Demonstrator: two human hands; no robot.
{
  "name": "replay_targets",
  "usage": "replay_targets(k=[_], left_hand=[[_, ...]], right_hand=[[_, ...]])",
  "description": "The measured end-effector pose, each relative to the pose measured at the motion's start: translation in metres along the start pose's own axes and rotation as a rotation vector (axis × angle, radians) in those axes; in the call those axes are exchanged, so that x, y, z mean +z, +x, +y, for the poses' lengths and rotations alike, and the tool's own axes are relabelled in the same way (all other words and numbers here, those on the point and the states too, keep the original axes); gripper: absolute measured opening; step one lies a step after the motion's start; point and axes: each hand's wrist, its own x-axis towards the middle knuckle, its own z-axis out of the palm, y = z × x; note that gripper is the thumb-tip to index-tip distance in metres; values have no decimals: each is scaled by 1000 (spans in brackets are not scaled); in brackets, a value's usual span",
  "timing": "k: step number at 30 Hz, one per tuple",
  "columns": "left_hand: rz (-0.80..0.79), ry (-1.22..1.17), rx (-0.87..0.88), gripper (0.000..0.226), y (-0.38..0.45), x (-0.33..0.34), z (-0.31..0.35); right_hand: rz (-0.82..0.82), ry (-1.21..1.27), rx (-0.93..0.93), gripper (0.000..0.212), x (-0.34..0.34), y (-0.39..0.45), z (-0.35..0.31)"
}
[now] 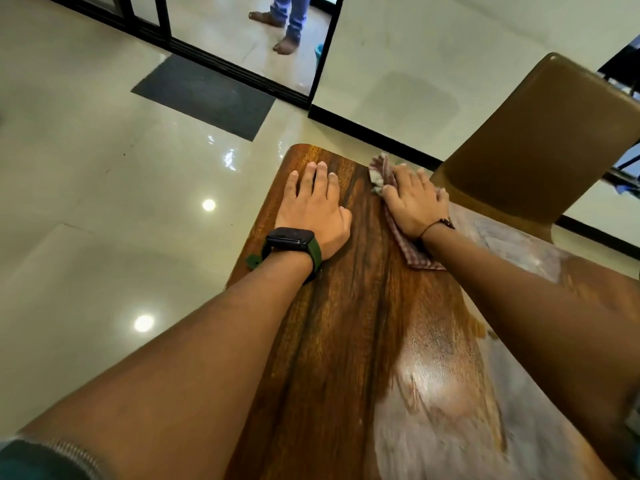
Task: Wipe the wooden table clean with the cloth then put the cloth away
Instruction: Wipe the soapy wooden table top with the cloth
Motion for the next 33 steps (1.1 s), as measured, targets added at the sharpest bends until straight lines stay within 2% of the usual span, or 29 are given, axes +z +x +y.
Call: replay_targets(k=[5, 10, 14, 18, 21, 25, 29, 33], left_hand=[[-18, -19, 26, 60, -3, -3, -2], [-5, -17, 25, 60, 0, -3, -1], [-5, -4, 26, 60, -4, -4, 0], [-6, 21, 27, 60, -5, -2, 2], [4, 28, 22, 60, -2, 1, 1], [8, 22, 45, 59, 1, 0, 2], [16, -2, 83, 58, -3, -4, 2], [47, -33, 143, 54, -7, -11, 4]], right_hand=[[-3, -6, 40, 69, 6, -28, 0], [-20, 59, -68, 58, 10, -162, -1], [62, -45, -161, 51, 21, -256, 3], [69, -10, -196, 48, 10, -206, 17], [40, 21, -102, 64, 4, -128, 30], [50, 35, 73, 68, 1, -52, 37], [62, 26, 181, 56, 3, -39, 34], [61, 52, 233, 54, 7, -81, 16]])
